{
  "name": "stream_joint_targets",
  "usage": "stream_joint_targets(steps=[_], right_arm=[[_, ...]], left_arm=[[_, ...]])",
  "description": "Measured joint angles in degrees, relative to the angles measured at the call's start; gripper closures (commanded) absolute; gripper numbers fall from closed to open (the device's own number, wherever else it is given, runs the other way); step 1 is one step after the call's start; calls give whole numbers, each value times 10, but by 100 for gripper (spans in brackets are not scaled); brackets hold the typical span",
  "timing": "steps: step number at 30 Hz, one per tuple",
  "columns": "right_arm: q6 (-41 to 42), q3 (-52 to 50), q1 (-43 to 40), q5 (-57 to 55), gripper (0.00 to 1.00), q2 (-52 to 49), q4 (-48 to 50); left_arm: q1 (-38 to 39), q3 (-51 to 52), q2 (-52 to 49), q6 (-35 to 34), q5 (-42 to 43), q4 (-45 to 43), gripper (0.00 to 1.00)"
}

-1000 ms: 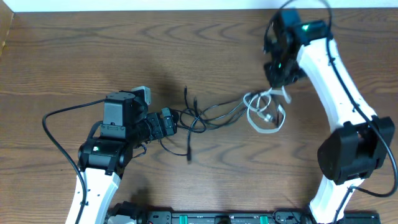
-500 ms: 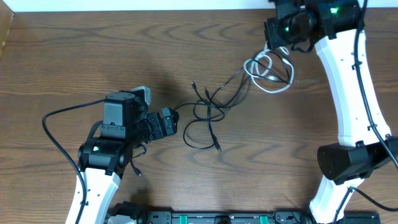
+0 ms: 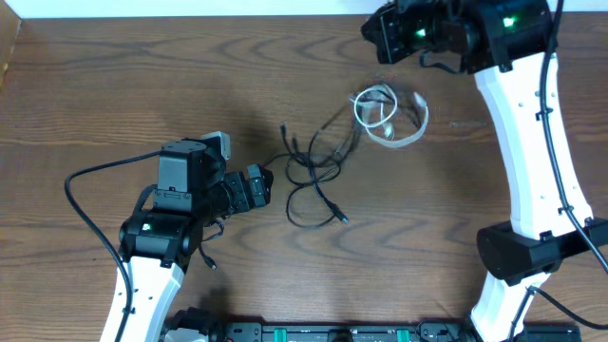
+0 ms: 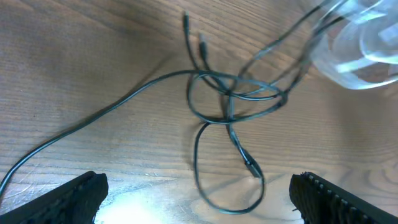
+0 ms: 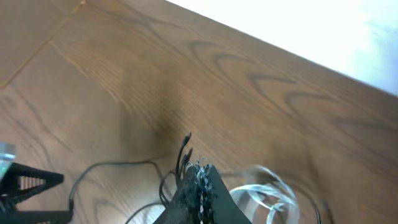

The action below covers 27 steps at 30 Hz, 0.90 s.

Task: Untangle cables

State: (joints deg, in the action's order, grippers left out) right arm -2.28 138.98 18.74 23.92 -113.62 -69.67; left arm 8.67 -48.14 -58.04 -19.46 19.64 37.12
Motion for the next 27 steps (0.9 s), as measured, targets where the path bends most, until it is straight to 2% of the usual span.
stream_joint_targets(steps=[7,12,15,19,22,24,27], right_arm=[[-9,0,33,23,99,0,43],[-11,0,39,-19,99,0,-2],[-12,0,39,-80,95,0,-36],[-9,0,35,-160,76,-3,-74],[-7,0,23,-196,69,-12,-88],[-5,-2,11,-213,53,-21,-90],[-1,-17,-9,-229,37,-39,-90]], left_arm=[[0,0,0,0,0,0,2],[0,0,0,0,0,0,2],[0,0,0,0,0,0,2],[0,0,0,0,0,0,2],[0,0,0,0,0,0,2],[0,0,0,0,0,0,2],[0,0,0,0,0,0,2]])
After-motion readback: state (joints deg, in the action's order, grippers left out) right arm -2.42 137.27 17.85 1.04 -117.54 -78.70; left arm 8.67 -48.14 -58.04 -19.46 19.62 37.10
